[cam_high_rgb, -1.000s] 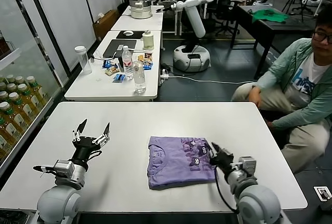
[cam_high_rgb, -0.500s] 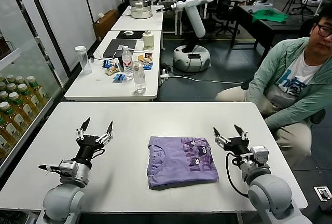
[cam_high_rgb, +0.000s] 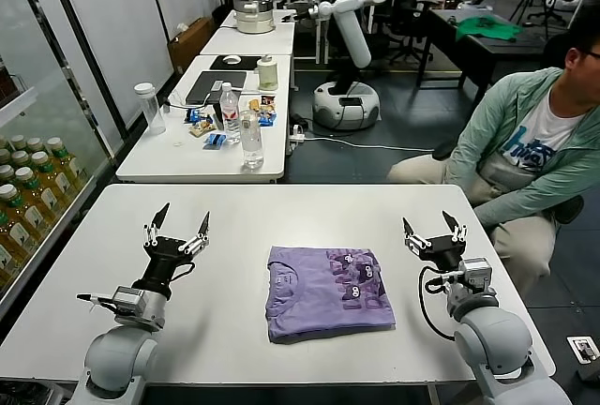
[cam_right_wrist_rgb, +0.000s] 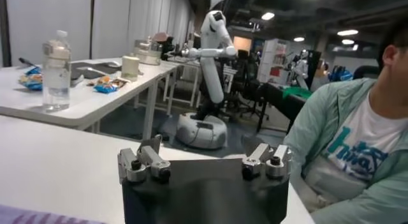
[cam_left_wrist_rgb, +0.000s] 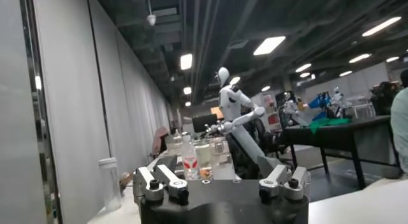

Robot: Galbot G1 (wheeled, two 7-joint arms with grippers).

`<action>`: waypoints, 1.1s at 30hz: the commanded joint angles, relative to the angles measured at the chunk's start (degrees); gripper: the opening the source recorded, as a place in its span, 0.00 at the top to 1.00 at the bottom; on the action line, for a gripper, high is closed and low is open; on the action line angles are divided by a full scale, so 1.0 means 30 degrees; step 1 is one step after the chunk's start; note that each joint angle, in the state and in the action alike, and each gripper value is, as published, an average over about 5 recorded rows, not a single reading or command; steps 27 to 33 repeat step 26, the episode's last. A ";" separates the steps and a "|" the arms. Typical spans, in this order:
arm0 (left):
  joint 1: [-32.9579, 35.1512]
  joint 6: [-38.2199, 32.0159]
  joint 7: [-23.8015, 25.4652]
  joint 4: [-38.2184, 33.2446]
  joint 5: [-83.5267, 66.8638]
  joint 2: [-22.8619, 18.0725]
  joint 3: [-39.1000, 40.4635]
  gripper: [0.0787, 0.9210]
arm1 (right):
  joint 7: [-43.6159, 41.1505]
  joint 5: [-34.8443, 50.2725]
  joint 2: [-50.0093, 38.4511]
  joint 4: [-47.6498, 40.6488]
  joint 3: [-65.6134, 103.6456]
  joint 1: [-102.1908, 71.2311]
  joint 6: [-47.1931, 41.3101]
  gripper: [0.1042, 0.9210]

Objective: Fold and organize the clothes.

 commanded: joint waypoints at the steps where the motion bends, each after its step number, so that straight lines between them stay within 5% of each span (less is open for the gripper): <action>1: -0.0187 -0.0850 0.0551 0.0409 0.0127 0.0052 -0.0027 0.12 | -0.0599 -0.2044 0.0095 -0.1312 0.0410 0.0937 0.0525 0.12; 13: 0.0175 -0.1124 0.0474 0.0560 -0.0053 0.0778 0.0182 0.12 | -0.3208 -0.6864 0.2408 -0.1998 0.2389 0.1597 0.1781 0.12; 33: 0.0300 -0.1182 0.0423 0.1112 0.0302 0.0470 -0.0026 0.12 | -0.2902 -0.7314 0.2165 -0.3000 0.1415 0.1907 0.2460 0.12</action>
